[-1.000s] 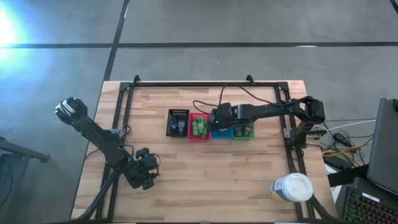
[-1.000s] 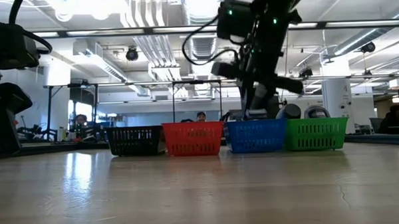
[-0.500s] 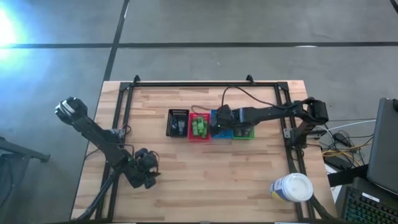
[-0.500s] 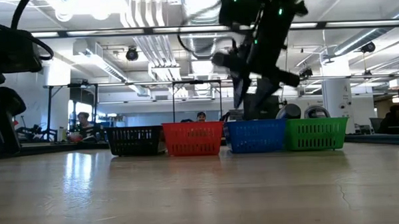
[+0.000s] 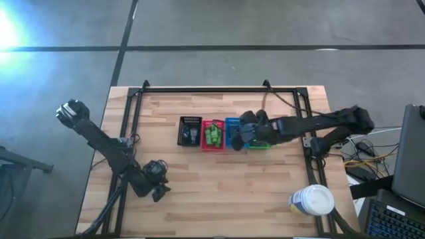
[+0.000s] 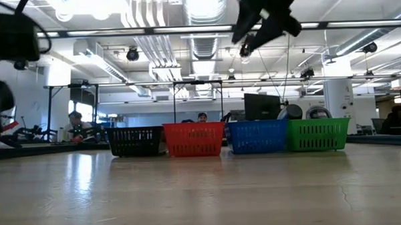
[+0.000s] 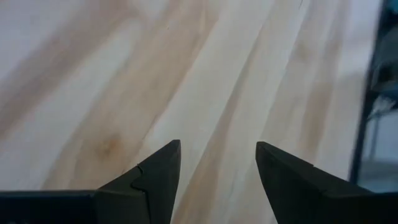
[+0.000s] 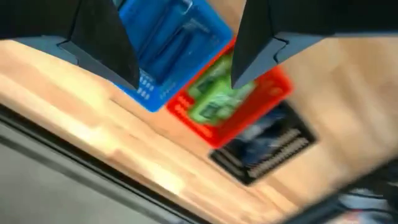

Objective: Pick & Place Travel size toiletries
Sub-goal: Return to Home Position

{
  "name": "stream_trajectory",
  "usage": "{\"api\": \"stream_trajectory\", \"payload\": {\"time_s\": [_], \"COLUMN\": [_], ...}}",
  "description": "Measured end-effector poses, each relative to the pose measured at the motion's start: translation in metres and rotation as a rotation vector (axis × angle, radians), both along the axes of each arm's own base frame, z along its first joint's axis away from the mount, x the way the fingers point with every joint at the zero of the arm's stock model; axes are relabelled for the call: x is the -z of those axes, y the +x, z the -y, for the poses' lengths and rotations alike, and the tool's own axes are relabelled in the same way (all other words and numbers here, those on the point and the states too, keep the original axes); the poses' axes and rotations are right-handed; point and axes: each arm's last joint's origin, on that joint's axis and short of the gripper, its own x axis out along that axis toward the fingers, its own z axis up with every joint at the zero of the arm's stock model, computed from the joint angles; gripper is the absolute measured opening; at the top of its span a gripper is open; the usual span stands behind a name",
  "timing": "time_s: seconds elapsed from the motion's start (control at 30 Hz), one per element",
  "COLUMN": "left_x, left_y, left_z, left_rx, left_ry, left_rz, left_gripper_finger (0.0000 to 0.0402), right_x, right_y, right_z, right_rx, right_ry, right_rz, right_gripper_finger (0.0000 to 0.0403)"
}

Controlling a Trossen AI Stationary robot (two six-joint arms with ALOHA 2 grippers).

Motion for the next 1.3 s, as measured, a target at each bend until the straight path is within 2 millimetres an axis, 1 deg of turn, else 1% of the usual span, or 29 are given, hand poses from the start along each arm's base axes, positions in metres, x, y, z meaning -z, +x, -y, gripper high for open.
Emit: {"api": "stream_trajectory", "payload": {"time_s": [0.03, 0.13, 0.23, 0.33, 0.4, 0.47, 0.57, 0.67, 0.77, 0.87, 1.03, 1.13, 1.3], "left_x": [-0.004, -0.018, -0.034, -0.052, -0.061, -0.068, -0.081, -0.094, -0.104, -0.111, -0.114, -0.109, -0.089], "left_y": [0.001, 0.006, 0.013, 0.02, 0.024, 0.026, 0.027, 0.022, 0.01, -0.004, -0.026, -0.035, -0.045], "left_z": [-0.003, -0.016, -0.036, -0.061, -0.08, -0.099, -0.126, -0.149, -0.164, -0.174, -0.18, -0.18, -0.179], "left_rx": [-0.017, -0.065, -0.075, -0.025, 0.005, 0.047, 0.09, 0.085, 0.054, -0.003, -0.076, -0.119, -0.213], "left_ry": [-0.001, -0.003, 0.017, 0.021, 0.017, 0.029, 0.045, 0.071, 0.119, 0.197, 0.292, 0.32, 0.324], "left_rz": [0.026, 0.119, 0.218, 0.324, 0.385, 0.439, 0.566, 0.691, 0.772, 0.802, 0.801, 0.763, 0.739], "left_gripper_finger": [0.0213, 0.0213, 0.0213, 0.0213, 0.0213, 0.0213, 0.0213, 0.0213, 0.0213, 0.0213, 0.0213, 0.0213, 0.0213], "right_x": [-0.007, -0.031, -0.053, -0.065, -0.064, -0.05, -0.018, 0.005, 0.021, 0.033, 0.052, 0.064, 0.081], "right_y": [-0.005, -0.023, -0.039, -0.052, -0.062, -0.073, -0.091, -0.113, -0.138, -0.159, -0.186, -0.199, -0.213], "right_z": [-0.001, -0.005, -0.011, -0.013, -0.01, -0.005, -0.001, -0.002, -0.002, -0.002, 0.001, 0.003, 0.005], "right_rx": [-0.025, -0.072, -0.223, -0.419, -0.496, -0.498, -0.486, -0.551, -0.617, -0.663, -0.69, -0.658, -0.658], "right_ry": [0.004, 0.131, 0.151, 0.182, 0.208, 0.216, 0.252, 0.27, 0.261, 0.229, 0.123, 0.061, -0.01], "right_rz": [0.016, 0.127, 0.215, 0.285, 0.331, 0.356, 0.427, 0.601, 0.762, 0.874, 0.956, 1.009, 1.09], "right_gripper_finger": [0.0252, 0.0261, 0.027, 0.028, 0.0286, 0.0293, 0.0303, 0.0313, 0.0322, 0.0331, 0.0346, 0.0354, 0.0359]}}
